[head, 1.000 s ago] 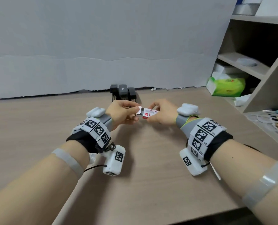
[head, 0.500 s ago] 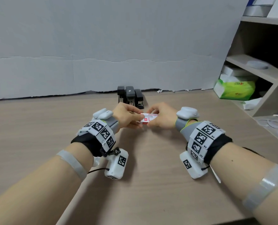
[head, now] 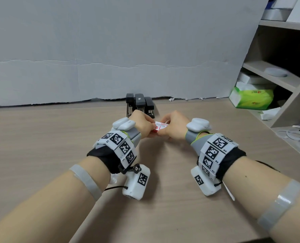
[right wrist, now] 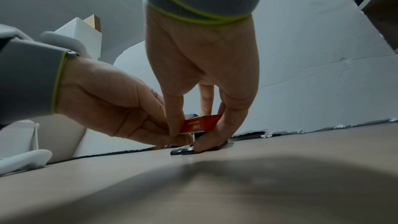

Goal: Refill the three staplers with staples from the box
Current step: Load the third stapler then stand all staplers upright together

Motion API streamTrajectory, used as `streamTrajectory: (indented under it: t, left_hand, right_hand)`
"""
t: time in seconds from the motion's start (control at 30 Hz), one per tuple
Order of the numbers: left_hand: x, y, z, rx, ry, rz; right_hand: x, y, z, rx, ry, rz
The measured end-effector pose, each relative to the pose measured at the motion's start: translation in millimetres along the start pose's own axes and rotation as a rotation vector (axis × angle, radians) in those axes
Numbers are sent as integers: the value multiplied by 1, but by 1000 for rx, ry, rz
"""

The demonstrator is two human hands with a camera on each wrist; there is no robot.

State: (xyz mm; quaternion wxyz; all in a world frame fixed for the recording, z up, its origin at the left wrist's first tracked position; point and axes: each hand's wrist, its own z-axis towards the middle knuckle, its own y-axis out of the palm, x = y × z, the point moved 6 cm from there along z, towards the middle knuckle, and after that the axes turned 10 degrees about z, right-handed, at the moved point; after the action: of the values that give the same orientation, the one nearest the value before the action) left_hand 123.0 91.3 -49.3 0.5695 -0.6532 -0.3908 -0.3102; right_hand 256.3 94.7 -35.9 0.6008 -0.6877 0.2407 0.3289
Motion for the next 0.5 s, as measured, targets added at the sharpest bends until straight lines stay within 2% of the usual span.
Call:
streamTrajectory:
  t: [0.3,0.5]
  left_hand:
    - [-9,-9,5,-10,-121,-212]
    - [-3,-5,15,6,-91,-233]
  right_hand:
    - [3,-1,-7,-76,18,-28]
    - [10,-12,3,18,69,-77]
